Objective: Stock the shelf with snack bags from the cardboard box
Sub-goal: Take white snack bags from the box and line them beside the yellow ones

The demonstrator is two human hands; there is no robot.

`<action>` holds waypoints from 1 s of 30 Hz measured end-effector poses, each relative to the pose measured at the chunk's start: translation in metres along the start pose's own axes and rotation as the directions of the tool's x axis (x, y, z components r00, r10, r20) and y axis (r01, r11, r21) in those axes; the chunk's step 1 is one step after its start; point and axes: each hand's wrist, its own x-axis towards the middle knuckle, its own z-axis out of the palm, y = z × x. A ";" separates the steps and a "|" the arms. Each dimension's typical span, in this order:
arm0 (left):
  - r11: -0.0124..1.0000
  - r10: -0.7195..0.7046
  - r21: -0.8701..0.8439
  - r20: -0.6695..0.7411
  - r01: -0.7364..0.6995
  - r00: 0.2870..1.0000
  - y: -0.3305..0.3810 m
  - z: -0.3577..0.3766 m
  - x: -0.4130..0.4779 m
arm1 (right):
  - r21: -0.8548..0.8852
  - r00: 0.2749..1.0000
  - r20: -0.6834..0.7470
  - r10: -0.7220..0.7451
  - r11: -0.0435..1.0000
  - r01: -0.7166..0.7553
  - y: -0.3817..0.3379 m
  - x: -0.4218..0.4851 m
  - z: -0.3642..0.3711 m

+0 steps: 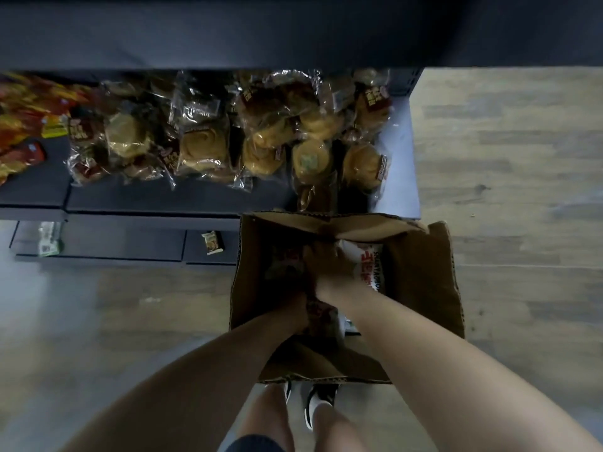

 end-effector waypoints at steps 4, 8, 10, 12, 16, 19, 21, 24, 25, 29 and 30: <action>0.995 -0.033 0.097 0.028 0.030 0.999 -0.004 0.007 0.012 | -0.109 0.999 0.013 0.032 0.994 -0.030 0.016 0.011 0.015; 0.972 0.016 0.232 0.045 -0.026 0.999 -0.004 0.008 0.012 | -0.118 0.997 -0.076 0.023 0.993 -0.032 0.022 0.001 0.011; 0.972 0.021 0.234 0.022 -0.025 1.000 -0.004 0.009 0.015 | -0.110 0.997 -0.068 0.027 0.993 -0.035 0.022 -0.006 0.005; 0.952 0.046 0.302 0.031 -0.054 0.998 0.003 0.003 0.012 | -0.048 0.993 -0.073 0.093 0.994 -0.096 0.026 -0.014 -0.001; 0.900 0.101 0.421 0.060 -0.117 0.993 0.013 -0.013 0.002 | -0.078 0.968 -0.062 0.244 0.966 -0.248 0.040 -0.037 -0.012; 0.906 0.120 0.408 0.002 -0.110 0.993 0.015 -0.020 -0.002 | 0.024 0.921 0.054 0.386 0.922 -0.387 0.049 -0.049 -0.014; 0.871 0.187 0.471 -0.052 -0.141 0.981 0.014 -0.025 -0.005 | 0.017 0.909 0.087 0.408 0.912 -0.410 0.048 -0.053 -0.012; 0.775 0.399 0.576 -0.124 -0.262 0.908 0.016 -0.031 -0.008 | 0.054 0.892 0.138 0.431 0.896 -0.442 0.045 -0.059 -0.008; 0.723 0.490 0.613 -0.129 -0.319 0.862 0.021 -0.034 -0.010 | 0.067 0.882 0.169 0.439 0.888 -0.455 0.044 -0.061 -0.008; 0.596 0.703 0.658 -0.149 -0.461 0.695 0.038 -0.042 0.010 | 0.126 0.847 0.242 0.474 0.850 -0.512 0.044 -0.063 0.000; 0.641 0.693 0.598 -0.182 -0.482 0.697 0.037 -0.039 0.018 | 0.184 0.839 0.261 0.478 0.829 -0.529 0.045 -0.061 0.004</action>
